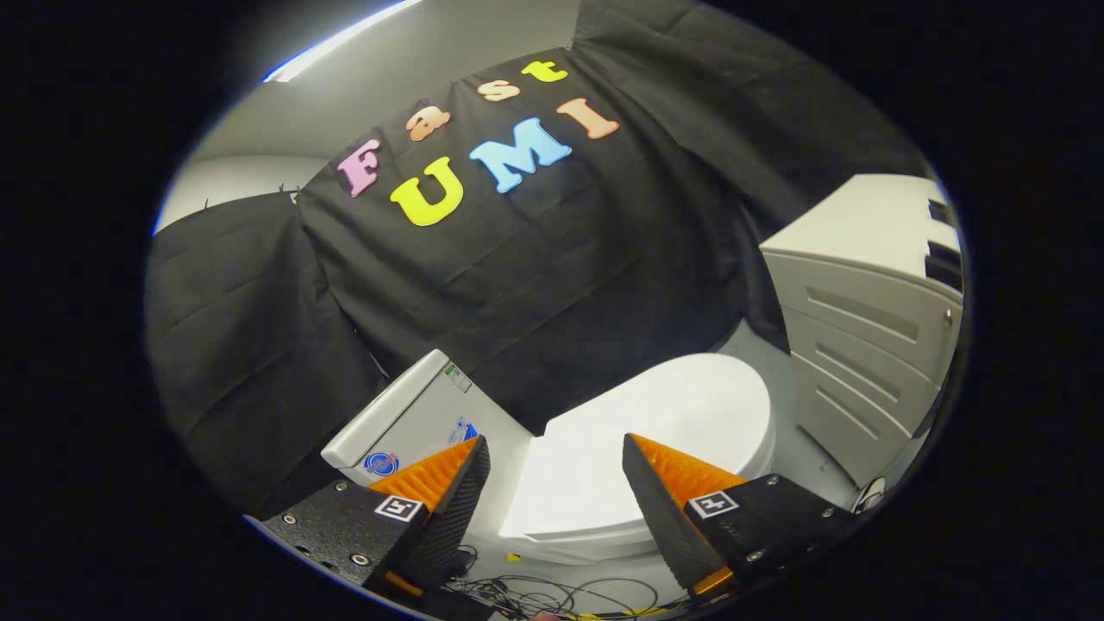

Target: Open the toilet lid.

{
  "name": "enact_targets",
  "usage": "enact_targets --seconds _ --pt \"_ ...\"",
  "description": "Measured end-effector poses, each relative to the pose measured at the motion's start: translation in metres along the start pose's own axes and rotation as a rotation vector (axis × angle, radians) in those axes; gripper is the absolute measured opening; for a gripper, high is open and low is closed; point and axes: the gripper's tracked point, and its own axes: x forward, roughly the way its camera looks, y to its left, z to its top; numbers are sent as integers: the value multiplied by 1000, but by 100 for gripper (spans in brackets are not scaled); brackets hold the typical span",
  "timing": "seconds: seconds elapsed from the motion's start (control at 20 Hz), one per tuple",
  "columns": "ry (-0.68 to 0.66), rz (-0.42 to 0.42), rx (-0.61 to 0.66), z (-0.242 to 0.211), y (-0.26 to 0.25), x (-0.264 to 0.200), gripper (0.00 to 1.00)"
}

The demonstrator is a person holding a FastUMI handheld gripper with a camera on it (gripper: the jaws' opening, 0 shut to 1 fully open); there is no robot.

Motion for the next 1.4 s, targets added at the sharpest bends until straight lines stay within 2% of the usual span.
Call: enact_targets --seconds 0.2,0.45,0.7,1.05,1.25,1.4 --pt "63 -34 126 -48 -36 6 96" --pt "148 -80 152 -88 -80 10 96" --pt "192 -127 200 -107 -123 11 96" --pt "200 -179 340 -123 -177 18 94" --pt "188 -163 430 -131 -187 31 91" --pt "154 -129 482 -126 -188 41 82"
